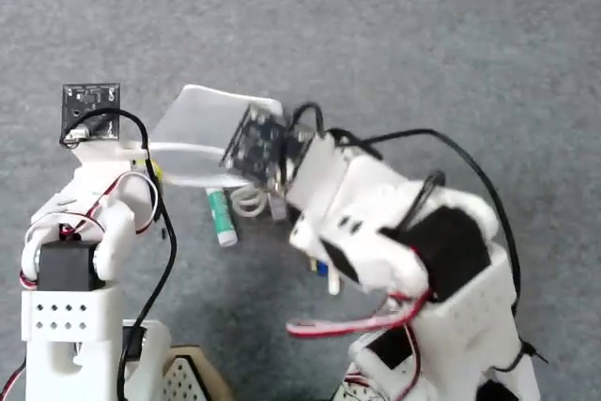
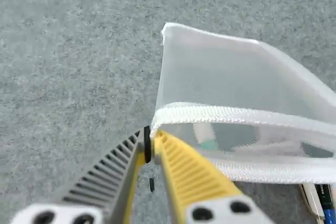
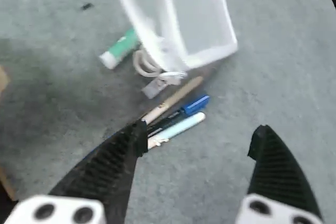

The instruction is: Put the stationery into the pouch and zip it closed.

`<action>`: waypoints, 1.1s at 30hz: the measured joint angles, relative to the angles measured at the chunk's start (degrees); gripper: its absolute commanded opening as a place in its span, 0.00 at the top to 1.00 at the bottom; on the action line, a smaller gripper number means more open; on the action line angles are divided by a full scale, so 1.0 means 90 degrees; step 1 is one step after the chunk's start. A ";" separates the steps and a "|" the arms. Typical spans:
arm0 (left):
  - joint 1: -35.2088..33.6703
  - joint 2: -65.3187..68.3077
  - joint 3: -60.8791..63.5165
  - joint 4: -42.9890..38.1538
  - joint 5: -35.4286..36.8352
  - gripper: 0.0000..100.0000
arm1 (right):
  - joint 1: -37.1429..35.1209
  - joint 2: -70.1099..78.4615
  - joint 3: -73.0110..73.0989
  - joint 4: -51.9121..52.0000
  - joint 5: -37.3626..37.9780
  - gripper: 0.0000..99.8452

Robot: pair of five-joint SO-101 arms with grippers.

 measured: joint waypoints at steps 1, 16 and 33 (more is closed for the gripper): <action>0.0000 0.0020 -0.0107 0.0107 0.0000 0.97 | -0.0098 -0.0137 0.0147 0.0000 0.0000 0.68; 0.0381 0.0020 -0.1651 0.1495 -0.0186 0.97 | -0.0156 -0.1836 0.1856 0.0000 -0.0166 0.68; 0.1338 0.0020 -0.2530 0.2149 0.0293 0.97 | -0.0010 -0.1944 0.1993 -0.0332 0.0557 0.68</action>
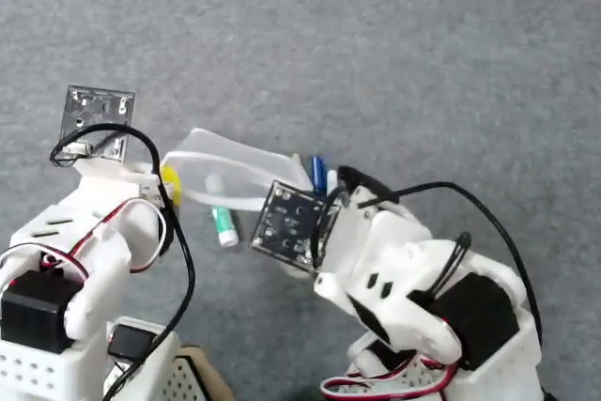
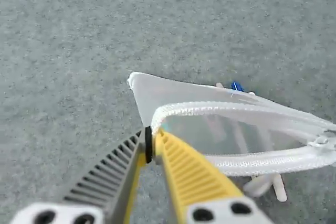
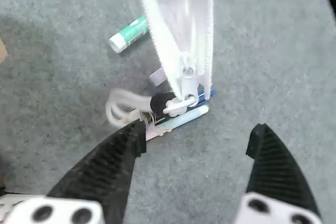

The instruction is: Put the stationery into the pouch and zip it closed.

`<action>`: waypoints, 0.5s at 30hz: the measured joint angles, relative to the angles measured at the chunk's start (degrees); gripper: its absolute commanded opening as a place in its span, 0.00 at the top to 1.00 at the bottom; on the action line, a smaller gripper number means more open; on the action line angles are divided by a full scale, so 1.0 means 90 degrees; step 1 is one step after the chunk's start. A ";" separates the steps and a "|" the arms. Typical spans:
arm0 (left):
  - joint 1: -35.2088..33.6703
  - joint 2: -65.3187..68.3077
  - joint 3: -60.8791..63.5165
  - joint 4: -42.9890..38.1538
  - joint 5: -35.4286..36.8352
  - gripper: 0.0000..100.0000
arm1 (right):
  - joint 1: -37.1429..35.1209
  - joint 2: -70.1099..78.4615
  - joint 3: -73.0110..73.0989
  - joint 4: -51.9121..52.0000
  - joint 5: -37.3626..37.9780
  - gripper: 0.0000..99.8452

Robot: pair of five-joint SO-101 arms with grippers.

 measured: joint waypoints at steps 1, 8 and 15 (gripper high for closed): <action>-0.0059 0.0000 0.0000 0.0000 0.0000 0.97 | 0.0000 0.0000 0.0127 -0.0127 0.0078 0.68; -0.0225 0.0000 0.0000 0.0000 0.0000 0.97 | -0.0029 0.0068 0.1328 -0.1289 0.0195 0.68; -0.0244 0.0000 0.0000 0.0000 0.0000 0.97 | -0.0352 0.0068 0.1739 -0.2168 0.0195 0.68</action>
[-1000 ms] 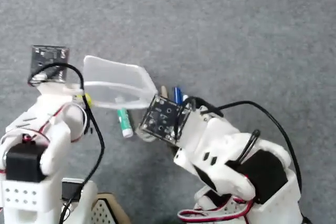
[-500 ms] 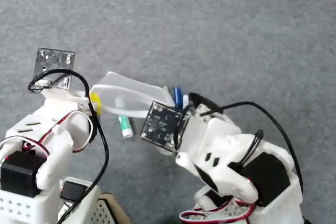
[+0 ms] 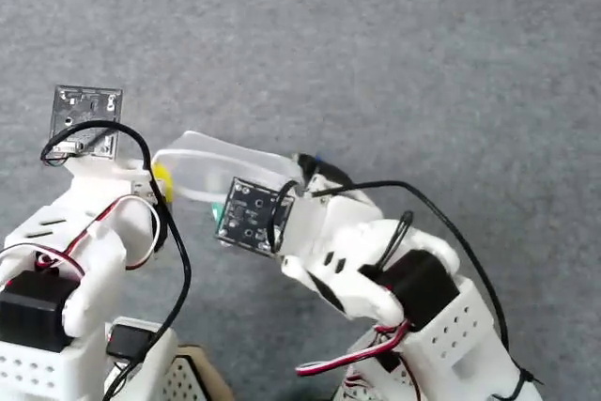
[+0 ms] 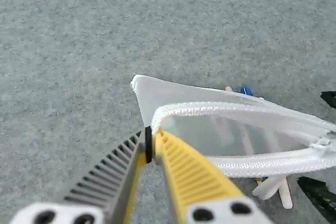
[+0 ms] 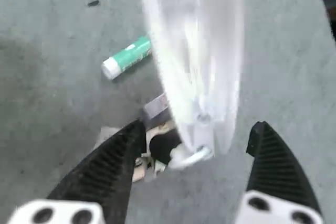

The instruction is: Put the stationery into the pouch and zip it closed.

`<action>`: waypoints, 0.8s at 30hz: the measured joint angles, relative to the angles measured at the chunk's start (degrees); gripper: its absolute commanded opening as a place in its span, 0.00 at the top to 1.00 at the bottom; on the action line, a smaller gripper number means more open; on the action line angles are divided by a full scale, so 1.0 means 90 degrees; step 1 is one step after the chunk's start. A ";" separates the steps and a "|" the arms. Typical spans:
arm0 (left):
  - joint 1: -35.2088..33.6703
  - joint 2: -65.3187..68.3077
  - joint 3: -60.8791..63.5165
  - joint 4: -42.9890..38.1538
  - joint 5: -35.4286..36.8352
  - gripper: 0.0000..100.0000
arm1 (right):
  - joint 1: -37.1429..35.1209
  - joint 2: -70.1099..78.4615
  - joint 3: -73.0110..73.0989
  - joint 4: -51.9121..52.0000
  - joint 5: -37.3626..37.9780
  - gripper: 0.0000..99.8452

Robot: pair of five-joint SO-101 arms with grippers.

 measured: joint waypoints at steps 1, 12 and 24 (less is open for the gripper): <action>0.0000 0.0000 0.0000 0.0000 0.0000 0.97 | -0.0010 0.0049 0.0020 -0.0098 0.0000 0.68; 0.0000 0.0000 0.0000 0.0000 0.0000 0.97 | -0.0020 0.1670 0.0029 -0.1397 0.0010 0.69; 0.0000 0.0000 0.0000 0.0000 0.0000 0.97 | 0.0068 0.1866 0.0029 -0.1534 0.0010 0.99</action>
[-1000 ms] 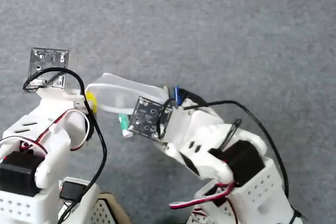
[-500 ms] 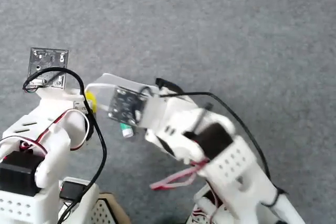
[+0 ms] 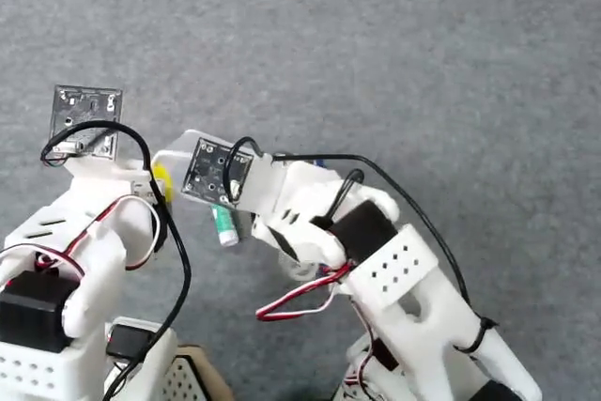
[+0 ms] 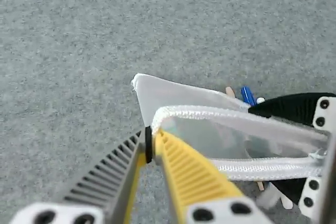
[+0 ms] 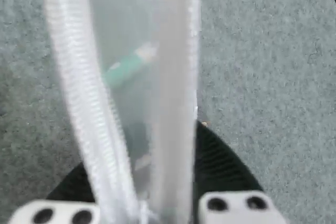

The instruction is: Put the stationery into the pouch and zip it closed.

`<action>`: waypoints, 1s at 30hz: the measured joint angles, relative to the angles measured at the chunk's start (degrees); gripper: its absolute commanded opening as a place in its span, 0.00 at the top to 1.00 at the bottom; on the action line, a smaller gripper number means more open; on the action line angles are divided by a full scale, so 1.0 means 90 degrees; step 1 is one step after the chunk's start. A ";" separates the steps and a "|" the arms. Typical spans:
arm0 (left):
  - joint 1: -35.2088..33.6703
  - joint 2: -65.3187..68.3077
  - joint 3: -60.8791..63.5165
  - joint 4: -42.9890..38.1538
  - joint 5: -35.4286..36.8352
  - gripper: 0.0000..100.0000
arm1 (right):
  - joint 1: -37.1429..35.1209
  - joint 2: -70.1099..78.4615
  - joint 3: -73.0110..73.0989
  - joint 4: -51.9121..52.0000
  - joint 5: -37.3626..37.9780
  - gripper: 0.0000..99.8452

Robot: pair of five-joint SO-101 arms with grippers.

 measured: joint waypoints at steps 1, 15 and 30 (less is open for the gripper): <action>0.0000 0.0000 0.0000 0.0000 0.0000 0.97 | 0.0000 0.0000 0.0000 0.0000 0.0000 0.98; -0.0010 -0.0010 0.0000 0.0000 0.0020 0.92 | 0.0498 0.0000 -0.0400 0.0029 0.0010 0.99; -0.0029 -0.0010 -0.0586 0.0127 0.0029 0.67 | 0.0576 0.0000 -0.0479 0.0107 0.0020 0.99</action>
